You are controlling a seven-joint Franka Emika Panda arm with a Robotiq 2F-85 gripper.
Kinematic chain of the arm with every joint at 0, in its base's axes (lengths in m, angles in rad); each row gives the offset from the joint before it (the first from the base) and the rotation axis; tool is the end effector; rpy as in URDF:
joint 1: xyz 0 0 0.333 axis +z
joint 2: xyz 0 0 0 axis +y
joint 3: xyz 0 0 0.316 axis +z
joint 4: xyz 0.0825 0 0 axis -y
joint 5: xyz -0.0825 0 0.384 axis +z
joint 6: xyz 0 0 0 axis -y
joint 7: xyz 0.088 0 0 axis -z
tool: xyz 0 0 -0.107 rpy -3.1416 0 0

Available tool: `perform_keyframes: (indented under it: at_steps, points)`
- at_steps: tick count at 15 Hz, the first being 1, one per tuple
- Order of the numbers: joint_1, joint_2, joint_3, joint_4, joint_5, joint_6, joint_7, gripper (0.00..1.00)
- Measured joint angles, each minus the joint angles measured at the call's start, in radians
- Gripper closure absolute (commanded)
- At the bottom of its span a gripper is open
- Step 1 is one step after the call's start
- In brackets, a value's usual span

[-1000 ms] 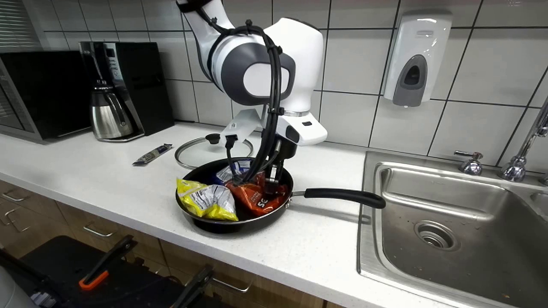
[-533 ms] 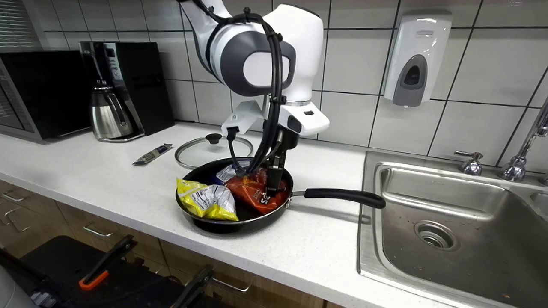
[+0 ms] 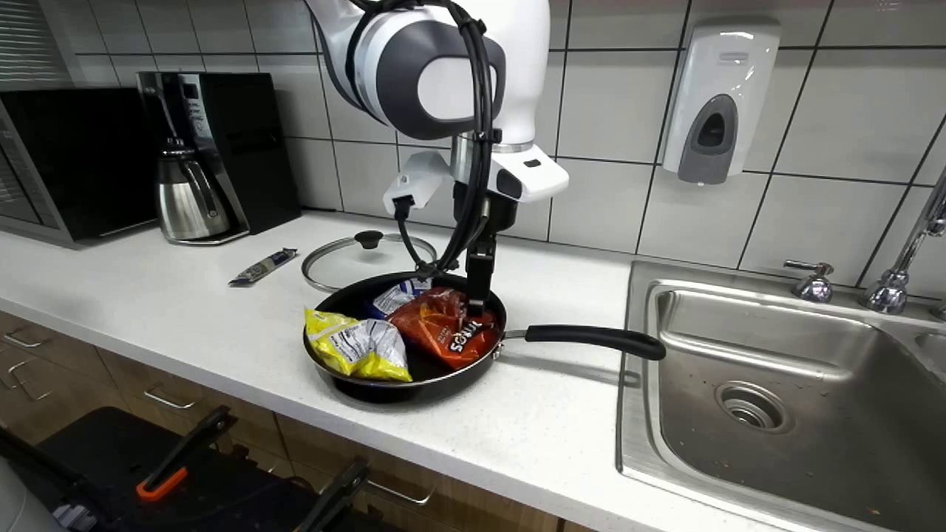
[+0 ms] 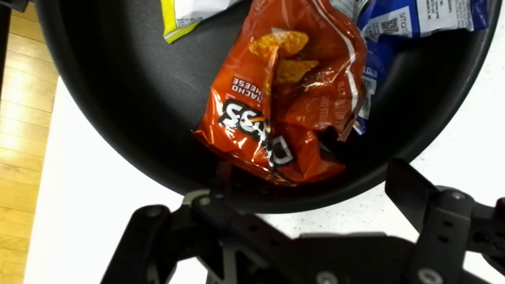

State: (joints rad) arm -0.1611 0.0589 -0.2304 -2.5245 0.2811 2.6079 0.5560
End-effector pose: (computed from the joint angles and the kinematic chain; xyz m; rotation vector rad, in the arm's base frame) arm 0.4266 -0.1834 0.2571 -2.4926 1.6823 -0.0247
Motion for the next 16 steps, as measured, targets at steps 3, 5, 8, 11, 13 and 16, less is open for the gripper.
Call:
perform_keyframes:
  at_steps: [3,5,8,11,13,16]
  points:
    - [0.021,-0.004,0.018,0.020,-0.016,0.000,0.019,0.00]
    - [0.039,-0.003,0.037,0.041,-0.023,0.000,0.031,0.00]
    - [0.071,0.003,0.066,0.081,-0.056,-0.003,0.064,0.00]
    - [0.103,0.024,0.094,0.132,-0.084,-0.010,0.091,0.00]
    - [0.124,0.050,0.111,0.172,-0.090,-0.024,0.096,0.00]
    - [0.154,0.100,0.133,0.239,-0.092,-0.049,0.097,0.00]
